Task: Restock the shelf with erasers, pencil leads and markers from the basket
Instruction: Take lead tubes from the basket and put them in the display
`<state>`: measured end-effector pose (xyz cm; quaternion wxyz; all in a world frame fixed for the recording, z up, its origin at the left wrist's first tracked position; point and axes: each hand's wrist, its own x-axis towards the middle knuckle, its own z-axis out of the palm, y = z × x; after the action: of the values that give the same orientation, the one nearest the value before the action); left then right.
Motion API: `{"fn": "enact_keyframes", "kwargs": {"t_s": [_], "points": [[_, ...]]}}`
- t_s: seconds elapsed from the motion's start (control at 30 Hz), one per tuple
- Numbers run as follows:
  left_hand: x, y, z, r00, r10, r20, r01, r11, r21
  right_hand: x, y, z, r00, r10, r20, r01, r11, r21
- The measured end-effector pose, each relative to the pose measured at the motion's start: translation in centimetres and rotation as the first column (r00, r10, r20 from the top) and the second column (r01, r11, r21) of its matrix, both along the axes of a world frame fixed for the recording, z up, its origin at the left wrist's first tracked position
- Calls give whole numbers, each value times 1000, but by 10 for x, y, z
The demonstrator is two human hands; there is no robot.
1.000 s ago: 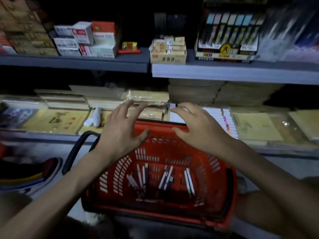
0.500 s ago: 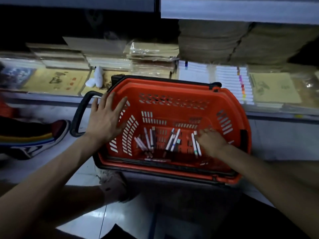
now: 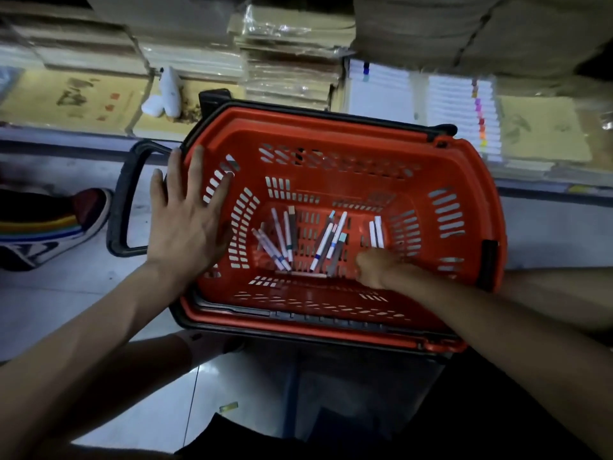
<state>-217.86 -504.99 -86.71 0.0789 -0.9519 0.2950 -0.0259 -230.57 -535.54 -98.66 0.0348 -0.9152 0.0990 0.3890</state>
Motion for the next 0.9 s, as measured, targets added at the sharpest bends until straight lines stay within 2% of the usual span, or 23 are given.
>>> {"fn": "enact_keyframes", "kwargs": {"t_s": [0.1, 0.17, 0.23, 0.4, 0.63, 0.77, 0.9], "points": [[-7, 5, -2, 1000, -1, 8, 1, 1000, 1, 16, 18, -21, 933, -354, 62, 348, 934, 79], [-12, 7, -3, 1000, -2, 15, 2, 1000, -16, 25, 25, -38, 824, -559, 86, 547, 826, 135], [-16, 8, -5, 1000, -3, 25, 3, 999, -33, 31, 31, -54, 727, -678, 104, 660, 733, 163], [-23, 13, -9, 999, 3, 38, -1, 999, -49, 36, 33, -98, 604, -773, 196, 760, 632, 150], [-25, 13, -9, 999, 9, 41, -7, 999, -38, 27, 42, -102, 450, -861, 236, 843, 496, 205], [-26, 14, -10, 999, 5, 42, -4, 999, -36, 27, 48, -104, 520, -821, 236, 793, 566, 224], [-26, 13, -10, 998, 9, 54, -7, 999, -40, 34, 56, -101, 484, -850, 207, 815, 524, 247]]}}
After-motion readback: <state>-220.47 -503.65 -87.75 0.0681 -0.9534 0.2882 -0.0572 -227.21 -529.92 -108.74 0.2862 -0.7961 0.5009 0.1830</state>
